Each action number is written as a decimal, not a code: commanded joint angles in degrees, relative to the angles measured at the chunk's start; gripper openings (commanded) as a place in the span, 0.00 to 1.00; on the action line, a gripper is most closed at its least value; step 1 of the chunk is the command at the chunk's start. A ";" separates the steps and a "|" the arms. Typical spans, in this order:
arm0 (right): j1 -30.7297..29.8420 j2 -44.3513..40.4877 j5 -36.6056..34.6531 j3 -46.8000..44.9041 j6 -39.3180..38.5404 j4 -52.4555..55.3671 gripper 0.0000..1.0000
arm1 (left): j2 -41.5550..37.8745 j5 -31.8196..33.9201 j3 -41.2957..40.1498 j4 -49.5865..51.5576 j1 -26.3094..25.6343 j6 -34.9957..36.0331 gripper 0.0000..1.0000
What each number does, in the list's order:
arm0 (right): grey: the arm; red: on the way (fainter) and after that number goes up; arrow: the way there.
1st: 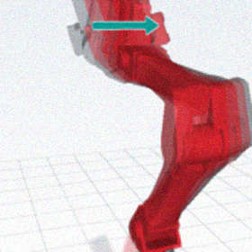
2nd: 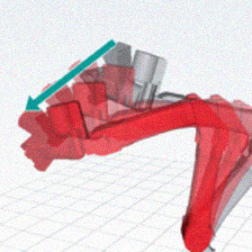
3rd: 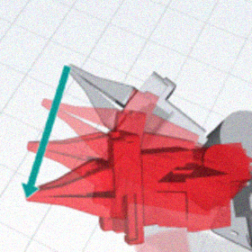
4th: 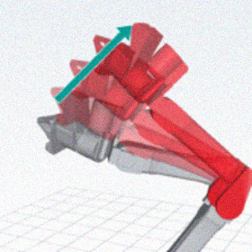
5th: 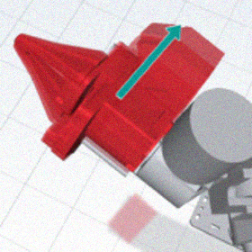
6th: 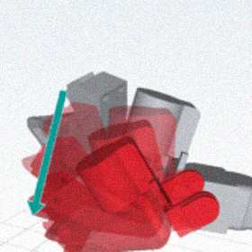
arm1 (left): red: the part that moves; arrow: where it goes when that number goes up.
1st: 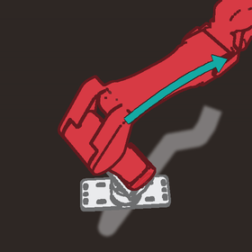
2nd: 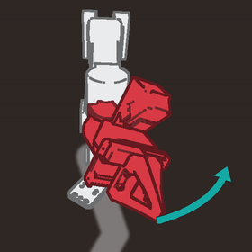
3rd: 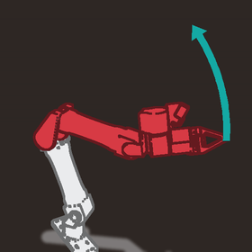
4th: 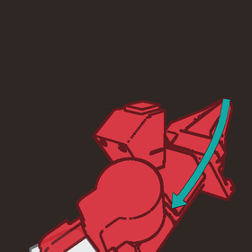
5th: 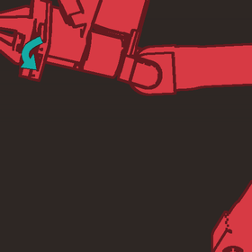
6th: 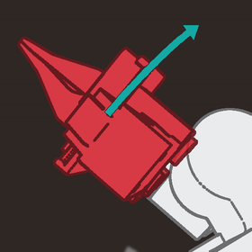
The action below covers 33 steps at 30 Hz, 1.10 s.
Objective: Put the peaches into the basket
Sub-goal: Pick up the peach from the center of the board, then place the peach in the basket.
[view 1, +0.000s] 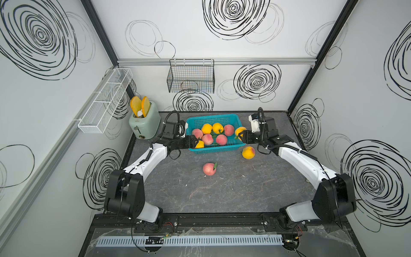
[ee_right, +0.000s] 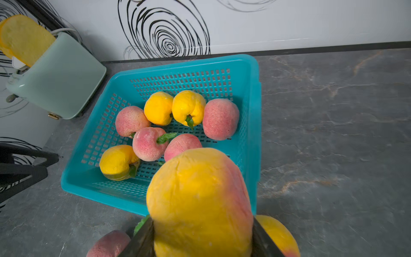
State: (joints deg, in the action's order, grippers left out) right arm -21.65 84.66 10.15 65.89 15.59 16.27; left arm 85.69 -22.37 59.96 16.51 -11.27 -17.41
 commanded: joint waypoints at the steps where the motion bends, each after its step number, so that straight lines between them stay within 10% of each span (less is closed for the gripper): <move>1: -0.69 4.24 -0.34 4.40 -1.19 1.71 0.60 | -1.70 -0.16 -0.62 -2.10 0.63 -0.04 0.80; 33: -1.27 16.78 0.59 12.19 -2.12 5.33 0.77 | -0.20 -1.10 -1.25 -3.07 0.13 -0.77 0.80</move>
State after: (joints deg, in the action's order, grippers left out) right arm -22.70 102.83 10.44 77.58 13.89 20.64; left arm 85.69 -23.09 59.42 15.25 -11.18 -18.04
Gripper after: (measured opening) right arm 0.767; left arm 0.802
